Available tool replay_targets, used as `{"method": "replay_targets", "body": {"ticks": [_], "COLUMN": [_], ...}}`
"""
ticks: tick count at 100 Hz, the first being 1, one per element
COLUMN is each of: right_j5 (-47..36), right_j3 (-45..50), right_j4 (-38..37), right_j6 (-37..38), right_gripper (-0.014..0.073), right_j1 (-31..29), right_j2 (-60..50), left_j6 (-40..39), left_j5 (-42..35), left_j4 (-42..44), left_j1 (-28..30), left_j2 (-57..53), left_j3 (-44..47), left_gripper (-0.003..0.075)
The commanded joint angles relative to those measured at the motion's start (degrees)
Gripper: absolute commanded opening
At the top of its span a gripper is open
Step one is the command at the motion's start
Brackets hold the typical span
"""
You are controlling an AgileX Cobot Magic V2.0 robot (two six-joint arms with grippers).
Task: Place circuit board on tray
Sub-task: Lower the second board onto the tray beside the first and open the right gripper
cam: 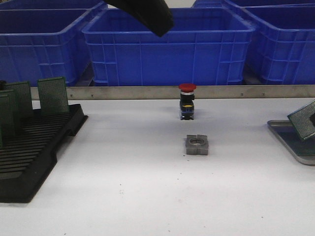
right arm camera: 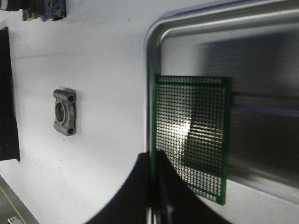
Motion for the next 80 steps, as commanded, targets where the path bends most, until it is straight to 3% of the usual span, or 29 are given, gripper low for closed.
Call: {"method": "replay_targets", "body": {"ticks": [1, 36, 48, 80], "right_j5": [1.8, 1.4, 1.2, 1.2], "right_j3": [-1.5, -1.5, -1.5, -1.5], "right_j4": [2.8, 2.8, 2.8, 2.8], "right_j6": [-0.1, 0.2, 0.2, 0.2], "right_gripper": [-0.0017, 0.0403, 0.044, 0.044], "right_j1": [-0.4, -0.4, -0.4, -0.4], "right_j2": [-2.6, -2.6, -2.6, -2.7], "left_j6": [-0.2, -0.2, -0.2, -0.2], "left_j5": [1.8, 1.8, 1.8, 1.8], "left_j4": [-3.7, -3.7, -3.7, -3.7], "left_j1": [-0.3, -0.3, -0.3, -0.3], "left_j2": [-2.9, -2.9, -2.9, -2.9], "left_j3": [-1.4, -1.4, -1.4, -1.4], "left_gripper": [0.0554, 0.0554, 0.0554, 0.0554]}}
